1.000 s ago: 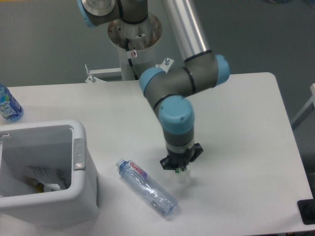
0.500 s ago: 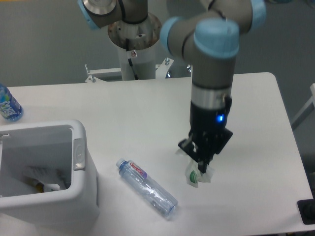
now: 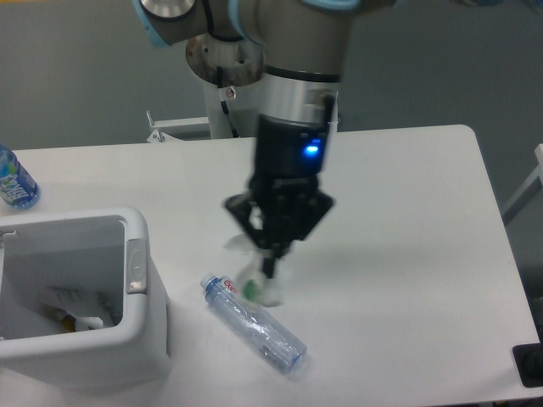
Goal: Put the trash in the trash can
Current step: 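Lift the cup and carry it over the white trash bin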
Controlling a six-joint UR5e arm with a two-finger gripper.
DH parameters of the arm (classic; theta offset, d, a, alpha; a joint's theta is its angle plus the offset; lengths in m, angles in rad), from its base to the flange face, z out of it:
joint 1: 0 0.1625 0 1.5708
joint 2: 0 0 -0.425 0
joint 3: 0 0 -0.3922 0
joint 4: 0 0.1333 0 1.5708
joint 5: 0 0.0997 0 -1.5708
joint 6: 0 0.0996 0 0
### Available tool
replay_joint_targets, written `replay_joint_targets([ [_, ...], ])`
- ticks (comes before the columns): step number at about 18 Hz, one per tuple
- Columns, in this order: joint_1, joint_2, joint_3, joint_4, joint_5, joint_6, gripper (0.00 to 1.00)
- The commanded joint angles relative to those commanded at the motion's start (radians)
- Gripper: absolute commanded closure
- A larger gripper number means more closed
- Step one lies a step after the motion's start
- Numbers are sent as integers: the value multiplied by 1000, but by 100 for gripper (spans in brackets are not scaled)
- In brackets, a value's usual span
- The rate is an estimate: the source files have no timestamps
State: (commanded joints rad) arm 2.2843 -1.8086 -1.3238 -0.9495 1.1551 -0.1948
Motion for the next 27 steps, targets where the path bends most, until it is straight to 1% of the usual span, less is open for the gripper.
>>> replay_joint_targets([
  [4,-81,-5,0,2,-35,-3,100],
  [6,-106,-5,0,3,-44,0,100],
  [9,-124,-6,-2,28,-93,2,100],
  [13,-161,-14,-15,31,-95,5,100],
  [14,-163,-18,-18,35,-95,11,96],
  [15,-163,-29,-18,49,-95,27,68],
  [16,-163,-40,-20,69,-95,66,24],
  [17,-163,-46,-21,72,-88,87,0],
  [20,-161,-35,-41,74,-74,87,0],
  [21,-151,-35,-41,72,-74,84,0],
  [25,-33,-32,-34,74,-77,-23,0],
  [26,10,-35,-34,74,-75,-43,0],
  [27,33,-41,-31,74,-71,-43,0],
])
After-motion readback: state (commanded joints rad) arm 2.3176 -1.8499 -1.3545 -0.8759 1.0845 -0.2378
